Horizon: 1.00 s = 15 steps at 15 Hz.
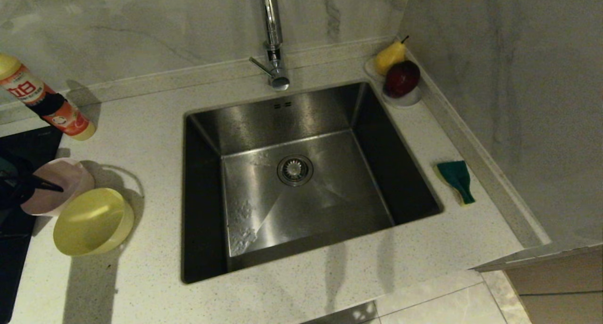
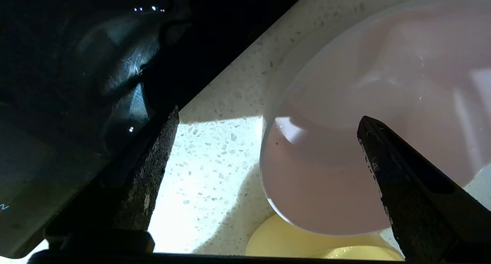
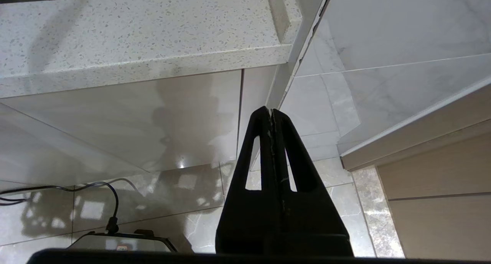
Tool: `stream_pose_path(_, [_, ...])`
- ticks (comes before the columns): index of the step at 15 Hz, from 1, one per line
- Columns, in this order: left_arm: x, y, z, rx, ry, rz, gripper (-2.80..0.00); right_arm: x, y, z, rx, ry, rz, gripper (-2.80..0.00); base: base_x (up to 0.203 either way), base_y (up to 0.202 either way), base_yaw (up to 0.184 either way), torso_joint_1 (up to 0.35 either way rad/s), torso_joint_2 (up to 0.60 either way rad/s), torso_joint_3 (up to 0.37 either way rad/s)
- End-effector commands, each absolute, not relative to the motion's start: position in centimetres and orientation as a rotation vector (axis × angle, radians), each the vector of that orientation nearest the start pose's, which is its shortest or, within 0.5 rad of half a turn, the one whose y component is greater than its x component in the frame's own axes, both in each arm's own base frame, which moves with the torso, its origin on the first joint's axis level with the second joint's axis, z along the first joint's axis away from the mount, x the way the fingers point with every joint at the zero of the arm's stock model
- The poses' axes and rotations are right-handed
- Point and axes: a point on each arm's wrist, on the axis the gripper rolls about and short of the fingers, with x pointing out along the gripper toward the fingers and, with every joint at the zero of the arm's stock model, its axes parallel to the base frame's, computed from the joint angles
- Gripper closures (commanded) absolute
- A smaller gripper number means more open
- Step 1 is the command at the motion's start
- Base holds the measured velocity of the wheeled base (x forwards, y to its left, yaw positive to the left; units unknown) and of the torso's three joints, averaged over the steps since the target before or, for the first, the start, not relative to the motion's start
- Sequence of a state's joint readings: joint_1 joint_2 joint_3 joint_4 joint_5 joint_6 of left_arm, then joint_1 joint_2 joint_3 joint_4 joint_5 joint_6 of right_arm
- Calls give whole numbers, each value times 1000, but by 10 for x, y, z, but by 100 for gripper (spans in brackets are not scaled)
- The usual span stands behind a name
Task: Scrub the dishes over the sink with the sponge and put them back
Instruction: Place the bowl on the bowl
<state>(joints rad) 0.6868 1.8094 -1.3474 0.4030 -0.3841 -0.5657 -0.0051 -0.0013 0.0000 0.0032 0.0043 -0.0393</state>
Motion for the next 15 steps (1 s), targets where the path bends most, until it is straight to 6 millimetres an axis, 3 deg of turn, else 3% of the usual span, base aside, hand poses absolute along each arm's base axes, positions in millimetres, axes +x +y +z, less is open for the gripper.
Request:
stream_pose_path(1, [258,200,204,-992,666,481,-280,-23,0,75,-40,3,0,0,0,0,0,0,0,0])
stream_pose_path(4, [258,200,205,-993,662,475,-280,-23,0,75,-40,3,0,0,0,0,0,0,0,0])
stream_pose_path(5, [257,200,205,-994,664,475,0,-23,0,75,-40,3,0,0,0,0,0,0,0,0])
stream_pose_path(15, [259,201,207,-986,653,475,0,-23,0,75,-40,3,0,0,0,0,0,0,0,0])
